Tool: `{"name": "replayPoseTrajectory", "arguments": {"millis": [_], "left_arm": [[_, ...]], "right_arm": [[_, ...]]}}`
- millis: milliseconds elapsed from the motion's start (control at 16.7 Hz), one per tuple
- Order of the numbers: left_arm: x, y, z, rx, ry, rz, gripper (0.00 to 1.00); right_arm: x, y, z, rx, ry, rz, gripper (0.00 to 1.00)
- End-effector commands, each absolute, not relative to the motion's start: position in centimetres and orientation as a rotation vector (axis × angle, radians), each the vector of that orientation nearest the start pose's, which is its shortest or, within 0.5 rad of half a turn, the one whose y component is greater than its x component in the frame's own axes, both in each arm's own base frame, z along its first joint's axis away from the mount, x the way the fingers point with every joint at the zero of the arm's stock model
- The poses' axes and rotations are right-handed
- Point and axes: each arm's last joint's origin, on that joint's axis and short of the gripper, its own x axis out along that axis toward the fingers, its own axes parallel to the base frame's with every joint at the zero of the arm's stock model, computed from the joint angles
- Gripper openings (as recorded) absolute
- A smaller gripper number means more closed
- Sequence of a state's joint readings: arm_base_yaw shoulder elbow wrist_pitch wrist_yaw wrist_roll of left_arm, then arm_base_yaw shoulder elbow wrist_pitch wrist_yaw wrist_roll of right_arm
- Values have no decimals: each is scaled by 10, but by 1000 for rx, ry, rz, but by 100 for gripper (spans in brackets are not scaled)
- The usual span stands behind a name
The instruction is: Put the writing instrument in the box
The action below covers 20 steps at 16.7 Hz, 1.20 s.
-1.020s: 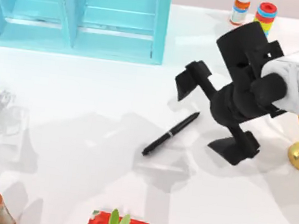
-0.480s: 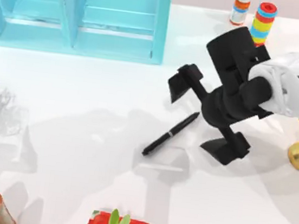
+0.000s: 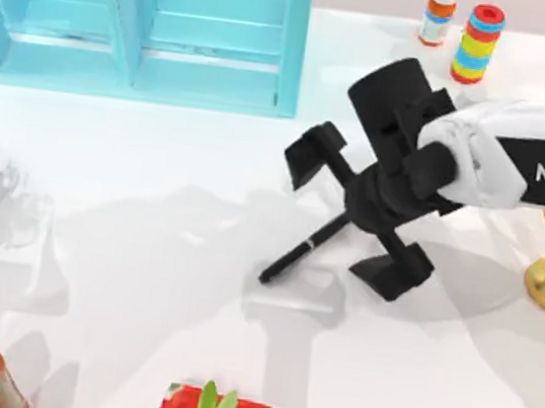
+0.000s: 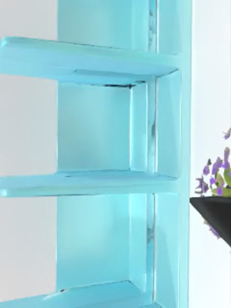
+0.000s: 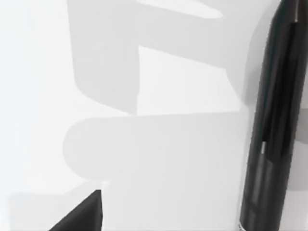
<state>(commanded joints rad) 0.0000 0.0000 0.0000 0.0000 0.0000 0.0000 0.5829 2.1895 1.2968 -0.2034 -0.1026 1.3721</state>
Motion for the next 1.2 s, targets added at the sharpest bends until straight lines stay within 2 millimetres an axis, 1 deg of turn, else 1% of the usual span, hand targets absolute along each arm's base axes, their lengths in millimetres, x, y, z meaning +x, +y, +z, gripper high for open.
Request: {"name": "replayPoseTrajectory", "arguments": {"millis": [180, 960, 1020, 1200], "left_arm": [[106, -1, 160, 0, 0, 0, 100], [106, -1, 160, 0, 0, 0, 100], [106, -1, 160, 0, 0, 0, 100], [106, -1, 160, 0, 0, 0, 100]], "right_arm": [[350, 239, 73, 910, 1285, -206, 100], [350, 239, 73, 910, 1285, -206, 2], [350, 239, 73, 910, 1285, -206, 0], [350, 239, 73, 910, 1285, -206, 0]]}}
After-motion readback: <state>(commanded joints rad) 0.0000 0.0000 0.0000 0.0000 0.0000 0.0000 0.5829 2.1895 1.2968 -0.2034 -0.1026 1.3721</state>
